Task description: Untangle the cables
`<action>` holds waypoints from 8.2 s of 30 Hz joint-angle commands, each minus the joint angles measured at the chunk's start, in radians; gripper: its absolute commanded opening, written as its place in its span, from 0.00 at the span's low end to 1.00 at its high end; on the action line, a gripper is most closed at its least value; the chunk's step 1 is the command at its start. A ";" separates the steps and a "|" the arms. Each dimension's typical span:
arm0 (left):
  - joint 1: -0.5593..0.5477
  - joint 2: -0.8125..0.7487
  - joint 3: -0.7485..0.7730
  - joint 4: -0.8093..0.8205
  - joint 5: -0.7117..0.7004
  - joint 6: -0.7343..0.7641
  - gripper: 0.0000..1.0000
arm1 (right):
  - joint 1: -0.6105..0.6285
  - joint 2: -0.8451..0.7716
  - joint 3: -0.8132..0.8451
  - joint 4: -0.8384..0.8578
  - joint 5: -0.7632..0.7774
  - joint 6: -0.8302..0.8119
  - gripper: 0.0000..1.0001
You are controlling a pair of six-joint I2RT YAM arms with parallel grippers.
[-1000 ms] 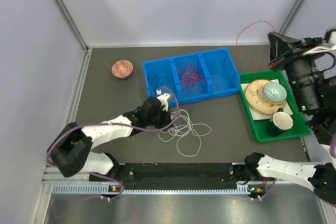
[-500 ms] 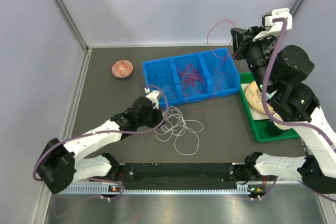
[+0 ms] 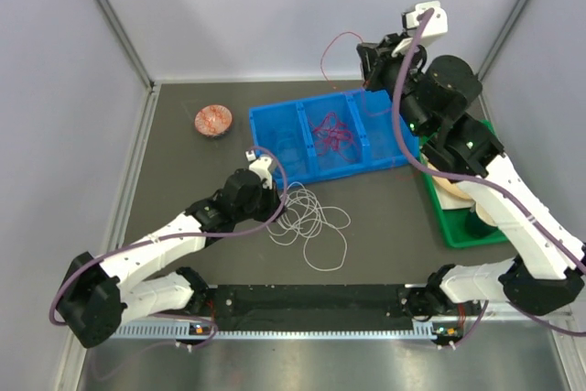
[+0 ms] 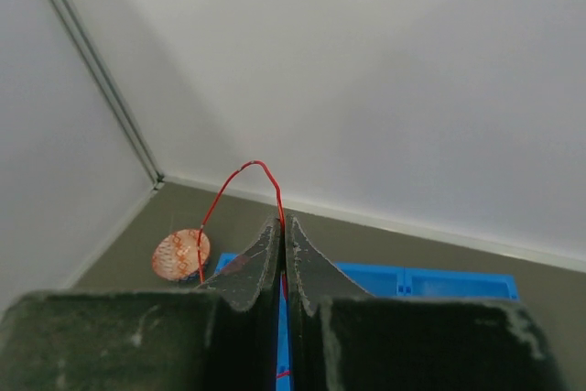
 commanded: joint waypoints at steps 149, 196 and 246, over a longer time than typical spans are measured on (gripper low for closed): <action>0.147 -0.347 0.127 -0.315 -0.500 -0.159 0.99 | 0.376 0.632 -0.533 -0.033 0.101 0.577 0.85; 0.153 -0.336 0.165 -0.310 -0.528 -0.136 0.99 | 0.015 -0.203 -0.273 -0.180 0.313 0.060 0.00; 0.170 -0.250 0.185 -0.290 -0.512 -0.132 0.99 | -0.508 0.620 -0.286 0.114 -0.164 0.186 0.40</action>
